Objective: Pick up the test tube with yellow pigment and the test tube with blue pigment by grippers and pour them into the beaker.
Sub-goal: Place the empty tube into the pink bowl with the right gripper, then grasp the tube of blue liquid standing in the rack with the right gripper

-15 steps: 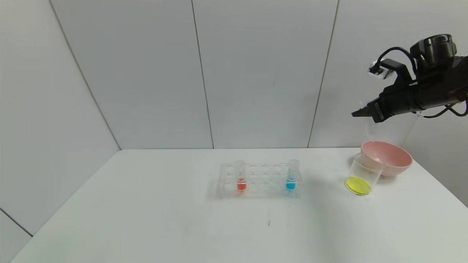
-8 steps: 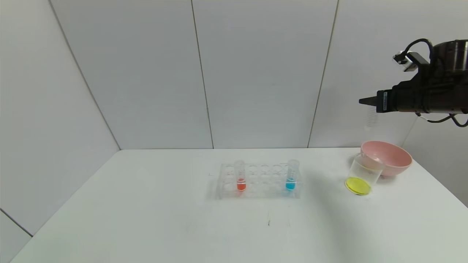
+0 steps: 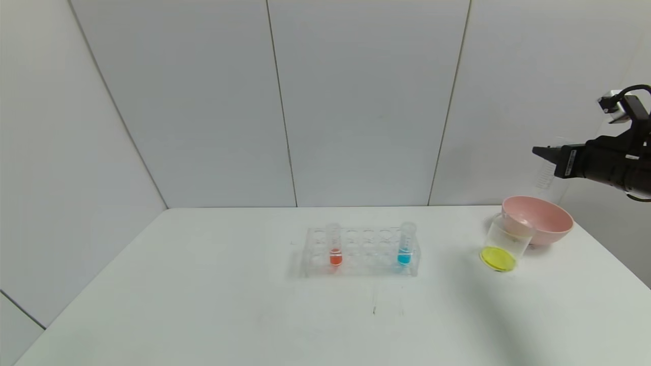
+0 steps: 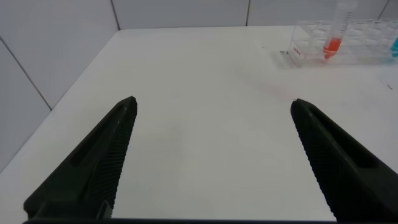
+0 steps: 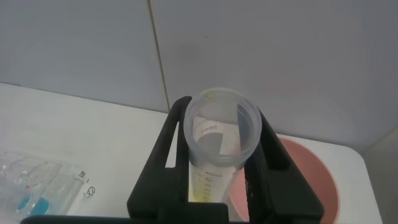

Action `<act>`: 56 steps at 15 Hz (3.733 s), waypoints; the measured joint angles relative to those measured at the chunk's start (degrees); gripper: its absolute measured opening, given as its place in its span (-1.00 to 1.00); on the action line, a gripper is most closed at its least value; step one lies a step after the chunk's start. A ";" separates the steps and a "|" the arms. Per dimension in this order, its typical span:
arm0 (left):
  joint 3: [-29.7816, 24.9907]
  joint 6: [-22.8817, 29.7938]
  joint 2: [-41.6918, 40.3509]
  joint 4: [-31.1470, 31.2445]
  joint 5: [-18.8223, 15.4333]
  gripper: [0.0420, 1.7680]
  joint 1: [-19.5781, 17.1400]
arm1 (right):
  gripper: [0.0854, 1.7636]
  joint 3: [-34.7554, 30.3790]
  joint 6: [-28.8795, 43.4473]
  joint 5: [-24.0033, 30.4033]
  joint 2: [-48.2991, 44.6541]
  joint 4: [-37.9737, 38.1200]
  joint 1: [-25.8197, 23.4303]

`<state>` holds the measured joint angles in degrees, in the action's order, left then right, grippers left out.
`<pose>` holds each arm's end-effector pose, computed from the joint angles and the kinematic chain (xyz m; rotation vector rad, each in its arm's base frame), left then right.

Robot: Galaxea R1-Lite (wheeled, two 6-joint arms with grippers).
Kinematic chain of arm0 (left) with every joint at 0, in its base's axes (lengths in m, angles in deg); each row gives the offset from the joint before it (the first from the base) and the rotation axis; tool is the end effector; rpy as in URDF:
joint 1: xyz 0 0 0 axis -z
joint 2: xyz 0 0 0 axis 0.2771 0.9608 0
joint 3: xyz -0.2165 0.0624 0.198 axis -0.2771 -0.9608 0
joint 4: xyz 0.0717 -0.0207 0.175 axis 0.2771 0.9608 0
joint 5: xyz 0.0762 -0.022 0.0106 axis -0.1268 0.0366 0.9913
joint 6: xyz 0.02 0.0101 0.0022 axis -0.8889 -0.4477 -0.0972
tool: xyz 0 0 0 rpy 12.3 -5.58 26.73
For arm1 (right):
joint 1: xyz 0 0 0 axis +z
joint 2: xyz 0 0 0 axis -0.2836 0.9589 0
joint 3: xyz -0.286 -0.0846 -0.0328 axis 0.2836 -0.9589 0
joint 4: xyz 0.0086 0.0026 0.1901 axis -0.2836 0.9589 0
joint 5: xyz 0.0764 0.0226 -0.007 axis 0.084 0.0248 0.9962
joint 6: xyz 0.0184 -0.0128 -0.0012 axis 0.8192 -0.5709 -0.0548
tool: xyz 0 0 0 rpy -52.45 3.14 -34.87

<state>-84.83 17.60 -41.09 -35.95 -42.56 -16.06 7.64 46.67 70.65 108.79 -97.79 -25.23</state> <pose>-0.0225 0.0000 0.0757 -0.0027 0.0035 -0.0004 0.3469 -0.0458 0.2326 0.0034 0.1390 0.1879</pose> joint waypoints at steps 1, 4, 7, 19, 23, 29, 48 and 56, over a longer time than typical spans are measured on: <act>0.00 0.00 0.00 0.00 0.00 1.00 -0.02 | -0.43 -0.13 0.09 -0.06 0.00 -0.02 -0.87; 0.00 0.00 0.00 0.00 0.00 1.00 0.00 | -0.43 0.55 0.16 -0.26 2.54 -2.68 -3.47; 0.00 0.00 0.00 0.00 0.00 1.00 0.00 | -0.43 2.95 1.52 -0.41 8.63 -8.87 -5.19; 0.00 0.00 0.00 0.00 0.00 1.00 0.00 | -0.43 23.37 2.40 -1.05 32.77 -11.03 -5.16; 0.00 0.00 0.00 0.00 0.00 1.00 0.00 | -0.43 25.11 2.26 -0.99 35.47 -11.25 -5.16; 0.00 0.00 0.00 0.00 0.00 1.00 -0.02 | -0.43 24.06 2.10 -0.94 35.22 -11.80 -5.24; 0.00 0.00 0.00 0.00 0.00 1.00 -0.02 | 0.76 -0.60 1.69 -4.77 17.86 -25.21 3.33; 0.00 0.00 0.00 0.00 0.00 1.00 0.00 | 0.88 -22.95 5.97 -31.12 5.27 -31.34 24.91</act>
<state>-84.83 17.60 -41.09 -35.95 -42.56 -16.06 -15.31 52.64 39.53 114.05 -129.13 -0.32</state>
